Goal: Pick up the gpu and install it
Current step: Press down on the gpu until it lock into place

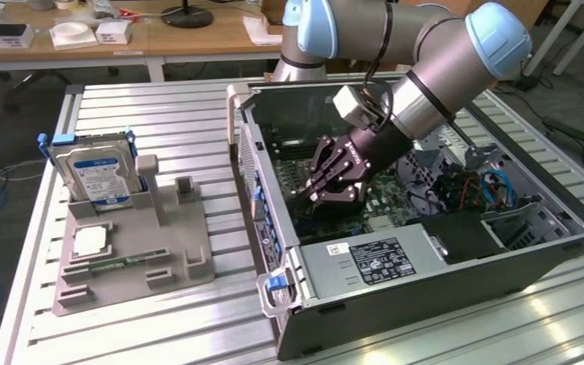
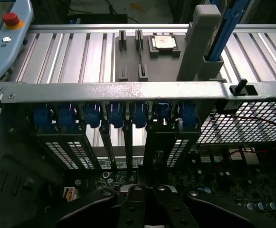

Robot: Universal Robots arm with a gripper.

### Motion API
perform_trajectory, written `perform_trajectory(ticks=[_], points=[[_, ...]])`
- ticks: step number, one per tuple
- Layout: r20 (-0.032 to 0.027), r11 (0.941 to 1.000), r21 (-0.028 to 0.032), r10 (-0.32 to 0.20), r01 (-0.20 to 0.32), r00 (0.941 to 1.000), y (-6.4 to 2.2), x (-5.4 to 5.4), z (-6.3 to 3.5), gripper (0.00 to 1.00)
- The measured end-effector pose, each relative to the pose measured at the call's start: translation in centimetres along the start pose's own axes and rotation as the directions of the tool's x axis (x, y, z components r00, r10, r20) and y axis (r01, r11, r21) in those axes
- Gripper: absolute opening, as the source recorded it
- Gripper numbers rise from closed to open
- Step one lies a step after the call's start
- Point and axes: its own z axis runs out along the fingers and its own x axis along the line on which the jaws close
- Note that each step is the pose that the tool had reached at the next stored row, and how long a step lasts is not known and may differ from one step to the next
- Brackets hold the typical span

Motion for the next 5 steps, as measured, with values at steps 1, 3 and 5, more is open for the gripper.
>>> perform_trajectory(ticks=[1,3,5], points=[[0.0003,1.0000,-0.0001,0.000,0.000,1.0000,0.00,0.00,0.00,0.10],[0.0004,1.0000,0.0000,0.000,0.000,1.0000,-0.07,-0.01,-0.03,0.10],[0.0003,1.0000,0.0000,0.000,0.000,1.0000,-0.08,-0.01,-0.04,0.10]])
